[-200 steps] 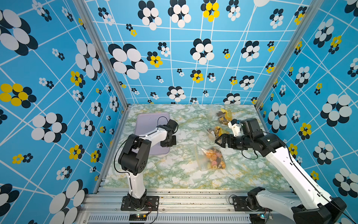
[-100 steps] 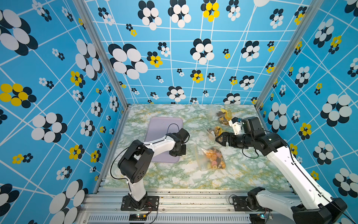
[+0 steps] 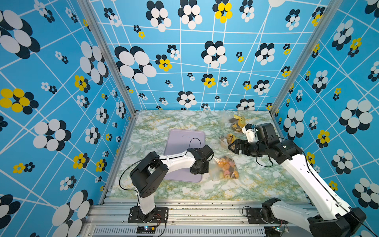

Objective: Pour cookies out of the ziploc bag
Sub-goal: Move the tray at the center of the board.

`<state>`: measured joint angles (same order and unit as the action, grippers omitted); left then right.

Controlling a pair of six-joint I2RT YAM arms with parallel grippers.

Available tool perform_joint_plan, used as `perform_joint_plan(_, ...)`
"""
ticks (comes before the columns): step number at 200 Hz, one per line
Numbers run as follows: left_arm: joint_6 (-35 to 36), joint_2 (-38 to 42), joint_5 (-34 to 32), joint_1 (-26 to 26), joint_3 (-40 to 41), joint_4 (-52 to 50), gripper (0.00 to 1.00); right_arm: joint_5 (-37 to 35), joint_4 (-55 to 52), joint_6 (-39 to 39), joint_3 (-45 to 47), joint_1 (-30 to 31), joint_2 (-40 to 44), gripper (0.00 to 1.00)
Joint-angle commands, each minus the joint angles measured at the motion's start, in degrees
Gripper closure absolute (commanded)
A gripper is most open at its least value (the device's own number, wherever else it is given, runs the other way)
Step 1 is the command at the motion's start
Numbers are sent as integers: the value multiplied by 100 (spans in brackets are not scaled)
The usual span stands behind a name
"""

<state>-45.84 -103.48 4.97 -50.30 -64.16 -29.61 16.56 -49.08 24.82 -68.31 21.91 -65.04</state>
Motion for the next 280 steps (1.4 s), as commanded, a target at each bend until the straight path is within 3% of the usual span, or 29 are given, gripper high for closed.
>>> perform_joint_plan(1,-293,-207,397,-58,-187,268,100,-230,-30,-79,204,-47,106,1)
perform_joint_plan(86,-398,-436,641,38,-562,650,98,-558,-266,-95,554,-135,668,1)
perform_joint_plan(114,-343,-126,601,69,-409,730,90,-667,-280,-81,702,-137,870,1)
perform_joint_plan(164,-232,1231,424,142,270,691,58,-740,-40,-12,789,-135,1079,1)
perform_joint_plan(206,60,2364,392,467,325,-35,23,-355,197,65,764,-56,818,1)
perform_joint_plan(235,120,2868,1566,1221,579,247,1,-645,415,208,686,327,608,1)
perform_joint_plan(250,205,2923,2065,1573,665,375,1,-531,455,360,597,480,343,1)
perform_joint_plan(280,287,2854,2469,1918,926,743,1,-520,632,666,544,827,-185,1)
